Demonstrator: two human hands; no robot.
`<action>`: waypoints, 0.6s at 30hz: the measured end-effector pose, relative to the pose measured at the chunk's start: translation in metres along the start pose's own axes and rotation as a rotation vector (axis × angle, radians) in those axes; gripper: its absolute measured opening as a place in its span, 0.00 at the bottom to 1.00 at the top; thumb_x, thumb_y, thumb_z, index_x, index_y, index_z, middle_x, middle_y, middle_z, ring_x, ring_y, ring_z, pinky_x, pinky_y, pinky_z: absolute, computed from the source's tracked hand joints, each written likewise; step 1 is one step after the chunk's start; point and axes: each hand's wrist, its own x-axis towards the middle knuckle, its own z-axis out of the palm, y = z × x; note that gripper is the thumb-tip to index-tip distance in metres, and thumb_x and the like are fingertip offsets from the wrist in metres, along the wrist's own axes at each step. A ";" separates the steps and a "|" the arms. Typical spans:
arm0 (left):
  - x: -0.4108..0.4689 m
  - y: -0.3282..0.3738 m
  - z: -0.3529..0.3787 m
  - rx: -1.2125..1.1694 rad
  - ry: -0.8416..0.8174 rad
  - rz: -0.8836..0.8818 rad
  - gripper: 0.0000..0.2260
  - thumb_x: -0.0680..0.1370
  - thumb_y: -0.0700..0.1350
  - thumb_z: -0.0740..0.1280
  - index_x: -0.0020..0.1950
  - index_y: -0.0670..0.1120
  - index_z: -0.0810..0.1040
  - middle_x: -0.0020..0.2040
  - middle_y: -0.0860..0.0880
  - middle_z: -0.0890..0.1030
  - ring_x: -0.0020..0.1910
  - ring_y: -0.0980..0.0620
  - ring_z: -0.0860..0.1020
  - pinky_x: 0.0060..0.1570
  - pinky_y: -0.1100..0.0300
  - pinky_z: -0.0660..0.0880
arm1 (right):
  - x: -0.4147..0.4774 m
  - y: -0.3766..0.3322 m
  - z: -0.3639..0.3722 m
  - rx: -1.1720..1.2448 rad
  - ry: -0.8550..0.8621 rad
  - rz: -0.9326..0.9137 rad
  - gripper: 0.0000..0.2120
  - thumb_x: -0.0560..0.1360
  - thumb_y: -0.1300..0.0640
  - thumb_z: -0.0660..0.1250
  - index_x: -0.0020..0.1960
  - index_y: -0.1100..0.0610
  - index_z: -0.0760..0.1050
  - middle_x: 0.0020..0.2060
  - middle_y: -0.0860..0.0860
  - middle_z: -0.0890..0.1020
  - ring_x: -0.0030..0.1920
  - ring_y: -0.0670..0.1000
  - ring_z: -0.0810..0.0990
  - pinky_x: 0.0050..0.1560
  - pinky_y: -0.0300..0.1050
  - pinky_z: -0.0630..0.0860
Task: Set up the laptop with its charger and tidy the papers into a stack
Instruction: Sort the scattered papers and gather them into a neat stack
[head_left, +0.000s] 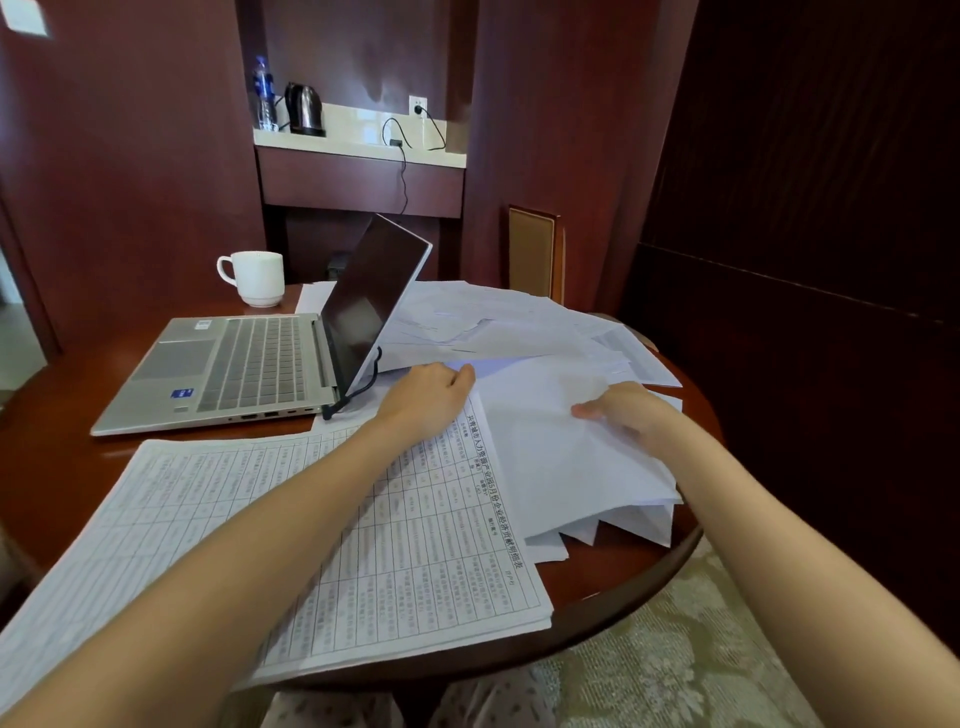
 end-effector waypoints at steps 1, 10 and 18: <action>0.001 0.002 0.001 0.004 -0.002 0.005 0.22 0.81 0.52 0.51 0.29 0.44 0.59 0.27 0.48 0.65 0.28 0.50 0.64 0.31 0.58 0.61 | 0.000 0.002 -0.006 0.027 0.023 0.006 0.15 0.76 0.62 0.67 0.61 0.64 0.71 0.51 0.55 0.75 0.43 0.52 0.73 0.48 0.42 0.68; 0.011 0.015 0.025 0.138 -0.039 0.094 0.24 0.81 0.55 0.54 0.26 0.46 0.61 0.26 0.50 0.66 0.30 0.50 0.68 0.28 0.60 0.59 | -0.006 0.012 -0.038 0.216 0.130 0.106 0.24 0.72 0.58 0.71 0.65 0.65 0.69 0.58 0.60 0.78 0.57 0.61 0.77 0.62 0.57 0.72; 0.024 0.029 0.033 0.100 0.030 0.110 0.23 0.80 0.55 0.55 0.29 0.45 0.68 0.28 0.50 0.69 0.34 0.48 0.71 0.35 0.59 0.64 | -0.015 -0.009 -0.063 0.623 0.115 -0.180 0.09 0.74 0.62 0.66 0.54 0.63 0.77 0.43 0.56 0.81 0.38 0.55 0.81 0.48 0.50 0.77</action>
